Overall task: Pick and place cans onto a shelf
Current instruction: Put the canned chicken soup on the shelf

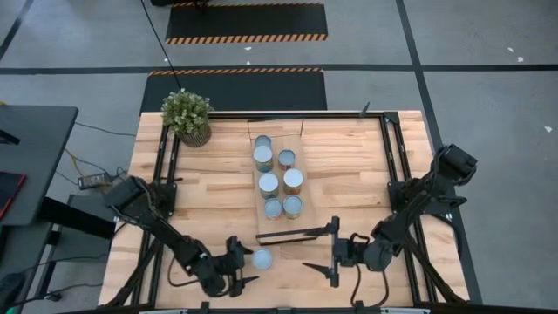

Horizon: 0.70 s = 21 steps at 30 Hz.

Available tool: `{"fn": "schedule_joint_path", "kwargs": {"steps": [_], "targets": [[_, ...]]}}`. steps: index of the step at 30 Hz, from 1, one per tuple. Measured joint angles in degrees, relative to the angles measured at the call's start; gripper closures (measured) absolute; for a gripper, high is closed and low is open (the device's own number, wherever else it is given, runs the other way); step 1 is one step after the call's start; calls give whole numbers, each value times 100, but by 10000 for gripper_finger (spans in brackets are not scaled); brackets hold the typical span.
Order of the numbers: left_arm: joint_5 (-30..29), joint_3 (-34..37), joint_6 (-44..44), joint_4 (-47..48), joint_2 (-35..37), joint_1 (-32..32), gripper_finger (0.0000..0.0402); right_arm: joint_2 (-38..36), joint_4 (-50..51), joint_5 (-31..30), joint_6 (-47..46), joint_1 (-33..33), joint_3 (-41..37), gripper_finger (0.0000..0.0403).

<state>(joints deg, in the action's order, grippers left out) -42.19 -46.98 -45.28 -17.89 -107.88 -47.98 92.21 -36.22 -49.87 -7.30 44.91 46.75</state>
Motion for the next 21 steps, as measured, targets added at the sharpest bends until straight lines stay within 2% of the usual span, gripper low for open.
{"fn": "schedule_joint_path", "kwargs": {"steps": [6,11,15,21], "targets": [[450,0,869,-1544,-478,346,12,152,672,-145,-18,13,601,21],[443,0,1129,-1608,-498,366,12,152,1031,-136,-201,15,780,21],[390,0,1144,-1601,-498,330,12,152,1405,168,-722,-38,781,21],[192,0,1124,-1721,-498,308,12,152,1728,295,-1213,-42,781,21]]}}
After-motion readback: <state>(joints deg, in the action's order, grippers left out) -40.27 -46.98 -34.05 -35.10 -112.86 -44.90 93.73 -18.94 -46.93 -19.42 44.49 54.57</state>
